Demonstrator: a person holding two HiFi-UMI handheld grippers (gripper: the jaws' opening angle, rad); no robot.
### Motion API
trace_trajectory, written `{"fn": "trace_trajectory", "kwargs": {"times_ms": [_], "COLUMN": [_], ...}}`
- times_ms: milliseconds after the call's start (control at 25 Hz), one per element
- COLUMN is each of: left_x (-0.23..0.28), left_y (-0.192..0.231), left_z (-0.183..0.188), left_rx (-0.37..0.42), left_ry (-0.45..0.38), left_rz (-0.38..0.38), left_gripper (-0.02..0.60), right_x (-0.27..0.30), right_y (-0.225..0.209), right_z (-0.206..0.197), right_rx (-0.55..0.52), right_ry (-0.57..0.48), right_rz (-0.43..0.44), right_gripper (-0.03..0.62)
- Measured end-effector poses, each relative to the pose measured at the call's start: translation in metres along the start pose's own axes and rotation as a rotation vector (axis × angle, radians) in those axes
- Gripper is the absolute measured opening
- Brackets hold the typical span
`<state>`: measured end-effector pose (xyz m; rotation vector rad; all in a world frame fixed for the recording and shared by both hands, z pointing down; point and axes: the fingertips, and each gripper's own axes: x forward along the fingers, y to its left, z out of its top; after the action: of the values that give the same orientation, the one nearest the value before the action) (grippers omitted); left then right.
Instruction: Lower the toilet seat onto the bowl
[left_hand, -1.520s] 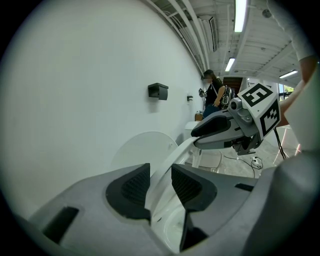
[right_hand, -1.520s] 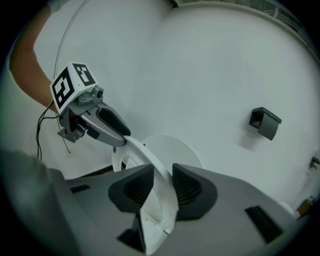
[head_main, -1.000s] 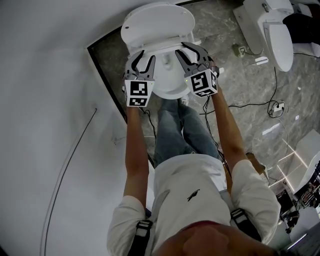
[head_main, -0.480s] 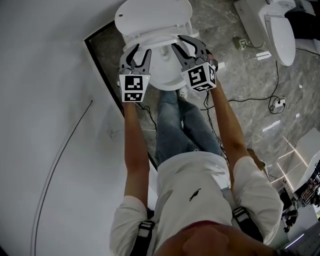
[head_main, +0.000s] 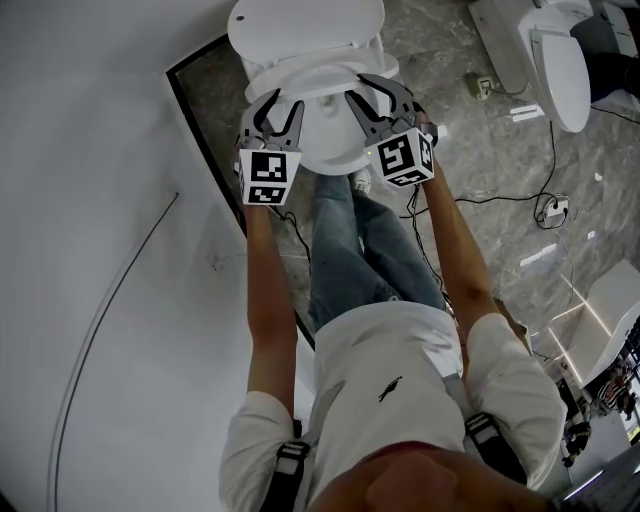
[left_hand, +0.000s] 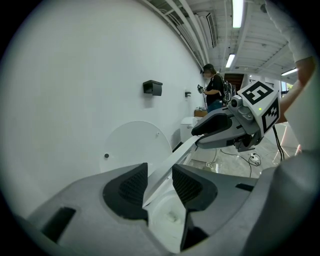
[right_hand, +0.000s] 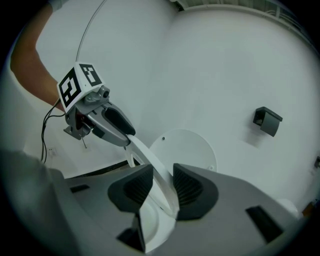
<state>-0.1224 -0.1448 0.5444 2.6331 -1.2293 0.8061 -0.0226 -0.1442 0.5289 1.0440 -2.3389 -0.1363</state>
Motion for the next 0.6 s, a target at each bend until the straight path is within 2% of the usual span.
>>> {"fn": "trace_trajectory", "kwargs": {"times_ms": [200, 600], "left_x": [-0.004, -0.010], "left_y": [-0.010, -0.025], "left_z": [-0.018, -0.029], "left_rx": [-0.011, -0.004], "left_ry": [0.022, 0.039], "left_rz": [-0.016, -0.034], "left_gripper": [0.153, 0.156], "right_x": [-0.004, -0.014], "right_y": [0.011, 0.024], "right_z": [-0.007, -0.018], "right_rx": [-0.012, -0.010], "right_ry": [0.013, 0.027], "right_rz": [0.021, 0.039], "right_gripper": [0.129, 0.132]}}
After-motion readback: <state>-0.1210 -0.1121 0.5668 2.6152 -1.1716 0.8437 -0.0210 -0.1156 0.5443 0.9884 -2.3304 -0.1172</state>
